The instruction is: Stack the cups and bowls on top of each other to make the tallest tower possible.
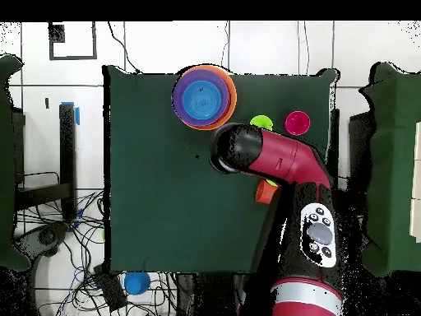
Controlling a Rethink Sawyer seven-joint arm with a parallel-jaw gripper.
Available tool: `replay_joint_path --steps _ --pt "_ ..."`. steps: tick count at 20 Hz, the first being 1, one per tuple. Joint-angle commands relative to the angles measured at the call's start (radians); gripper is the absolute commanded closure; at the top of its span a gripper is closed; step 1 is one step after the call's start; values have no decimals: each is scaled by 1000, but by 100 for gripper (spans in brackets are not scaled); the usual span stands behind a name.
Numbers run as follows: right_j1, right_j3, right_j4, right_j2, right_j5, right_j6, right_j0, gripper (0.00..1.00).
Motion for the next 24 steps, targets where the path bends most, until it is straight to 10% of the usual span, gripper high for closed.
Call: replay_joint_path --steps 1,24 --pt "13 39 -79 123 -14 -101 -14 0" --pt "39 122 -120 105 -144 -26 13 0"
